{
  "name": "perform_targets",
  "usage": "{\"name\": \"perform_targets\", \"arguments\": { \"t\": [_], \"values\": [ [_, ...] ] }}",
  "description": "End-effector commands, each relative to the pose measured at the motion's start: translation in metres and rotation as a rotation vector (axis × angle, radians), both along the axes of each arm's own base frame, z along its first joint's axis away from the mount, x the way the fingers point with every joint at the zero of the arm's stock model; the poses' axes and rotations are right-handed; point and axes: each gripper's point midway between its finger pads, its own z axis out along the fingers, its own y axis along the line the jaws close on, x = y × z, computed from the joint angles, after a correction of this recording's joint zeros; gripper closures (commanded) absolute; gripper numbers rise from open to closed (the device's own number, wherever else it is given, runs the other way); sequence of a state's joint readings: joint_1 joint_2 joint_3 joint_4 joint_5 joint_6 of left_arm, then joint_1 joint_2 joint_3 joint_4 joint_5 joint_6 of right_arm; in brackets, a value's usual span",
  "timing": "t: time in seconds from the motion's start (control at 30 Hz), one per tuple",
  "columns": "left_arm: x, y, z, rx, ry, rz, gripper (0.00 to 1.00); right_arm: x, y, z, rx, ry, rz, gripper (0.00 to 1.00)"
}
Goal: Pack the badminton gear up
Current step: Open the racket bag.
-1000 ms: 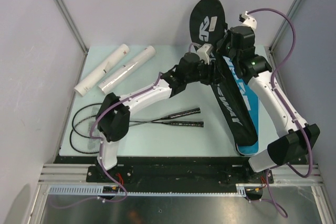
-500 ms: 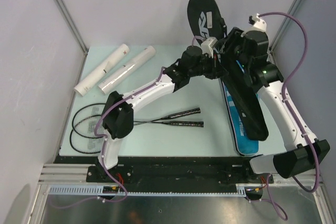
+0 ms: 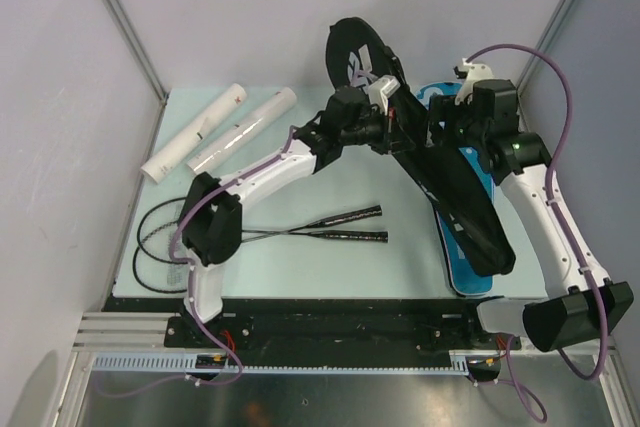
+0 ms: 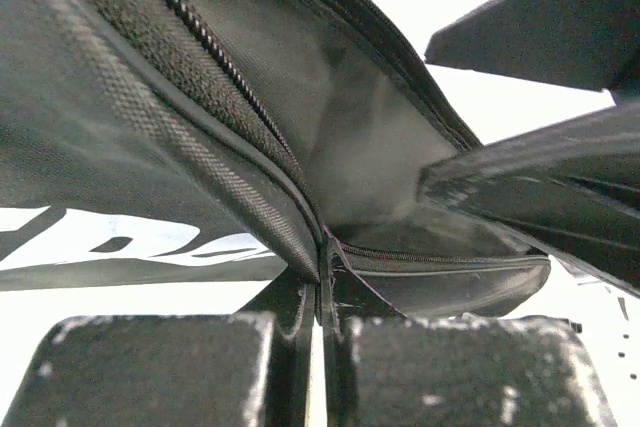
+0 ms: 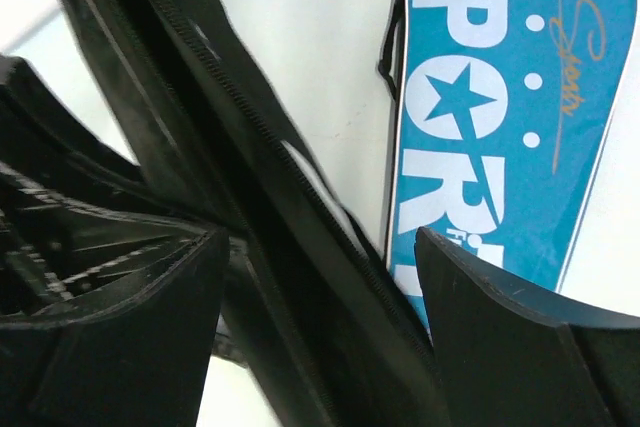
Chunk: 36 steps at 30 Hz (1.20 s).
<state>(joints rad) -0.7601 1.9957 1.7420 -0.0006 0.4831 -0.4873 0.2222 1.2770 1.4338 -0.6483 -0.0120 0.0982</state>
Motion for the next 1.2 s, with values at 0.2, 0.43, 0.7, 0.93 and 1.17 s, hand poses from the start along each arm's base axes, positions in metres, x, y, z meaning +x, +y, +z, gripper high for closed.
{"name": "perform_targets", "arguments": {
  "t": [0.2,0.43,0.7,0.93,1.17],
  "values": [
    [-0.040,0.035,0.054,-0.073,-0.146,-0.090,1.00,0.039,0.028,-0.024,-0.074,-0.023,0.117,0.63],
    [0.003,0.074,0.020,-0.058,0.057,0.134,0.89,0.047,0.069,0.002,-0.040,-0.151,0.184,1.00],
    [0.027,0.079,0.008,-0.075,0.174,0.251,0.37,0.031,0.091,0.022,-0.057,-0.242,0.131,1.00],
    [0.015,0.084,0.036,-0.099,0.111,0.256,0.22,0.024,0.090,0.022,-0.058,-0.259,0.047,1.00],
    [-0.010,0.105,0.059,-0.125,0.069,0.326,0.07,0.023,0.089,0.020,-0.059,-0.264,0.041,1.00]
  ]
}}
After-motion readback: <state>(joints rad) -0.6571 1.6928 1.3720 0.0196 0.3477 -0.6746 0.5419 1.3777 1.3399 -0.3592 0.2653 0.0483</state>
